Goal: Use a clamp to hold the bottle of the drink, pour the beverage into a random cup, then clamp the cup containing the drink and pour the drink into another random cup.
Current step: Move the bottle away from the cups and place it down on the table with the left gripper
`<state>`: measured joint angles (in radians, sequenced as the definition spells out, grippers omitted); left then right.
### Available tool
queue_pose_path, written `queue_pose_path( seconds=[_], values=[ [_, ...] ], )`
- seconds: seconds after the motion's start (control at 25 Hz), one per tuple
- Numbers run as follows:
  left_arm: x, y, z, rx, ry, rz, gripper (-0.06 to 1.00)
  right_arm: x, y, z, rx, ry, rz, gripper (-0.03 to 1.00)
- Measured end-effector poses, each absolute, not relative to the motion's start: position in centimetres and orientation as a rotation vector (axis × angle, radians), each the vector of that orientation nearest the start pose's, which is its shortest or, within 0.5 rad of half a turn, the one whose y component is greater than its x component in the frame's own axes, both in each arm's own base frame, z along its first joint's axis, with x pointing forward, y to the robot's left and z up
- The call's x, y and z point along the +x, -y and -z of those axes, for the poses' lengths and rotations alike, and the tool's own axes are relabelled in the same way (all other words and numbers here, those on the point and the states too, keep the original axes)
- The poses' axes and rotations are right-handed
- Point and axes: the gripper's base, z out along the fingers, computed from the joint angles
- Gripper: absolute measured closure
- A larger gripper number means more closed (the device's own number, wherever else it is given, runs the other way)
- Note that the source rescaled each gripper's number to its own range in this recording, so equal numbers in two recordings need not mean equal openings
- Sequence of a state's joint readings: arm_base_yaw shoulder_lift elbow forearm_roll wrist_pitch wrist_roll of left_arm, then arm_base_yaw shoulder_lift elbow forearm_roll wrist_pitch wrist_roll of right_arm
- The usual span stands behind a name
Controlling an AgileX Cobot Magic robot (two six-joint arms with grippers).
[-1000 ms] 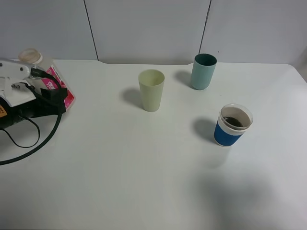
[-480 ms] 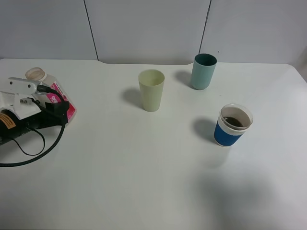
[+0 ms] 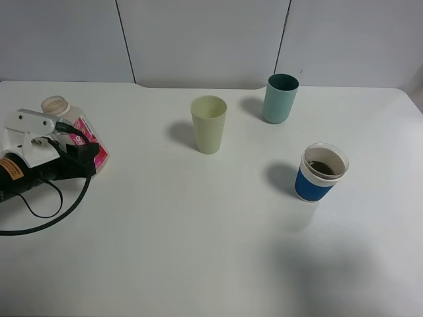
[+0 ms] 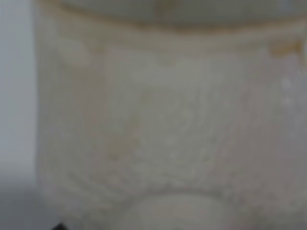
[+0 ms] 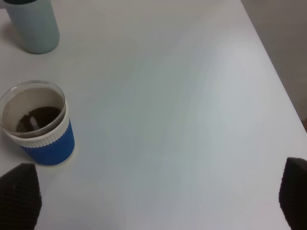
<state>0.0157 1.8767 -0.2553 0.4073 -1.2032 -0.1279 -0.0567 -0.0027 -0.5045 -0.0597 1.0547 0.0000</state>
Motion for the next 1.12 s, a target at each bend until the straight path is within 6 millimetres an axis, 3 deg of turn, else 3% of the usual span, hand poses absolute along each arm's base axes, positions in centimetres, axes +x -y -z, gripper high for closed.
queue_pose_path(
  seconds=[0.72, 1.12],
  values=[
    [24.7, 3.0, -8.2, 0.284, -1.932, 0.338, 0.94, -0.6, 0.4, -27.9, 0.060, -2.030, 0.107, -0.03],
    [24.8, 3.2, -8.2, 0.314, -1.919, 0.342, 0.94, -0.6, 0.4, -27.9, 0.060, -2.030, 0.107, -0.03]
  ],
)
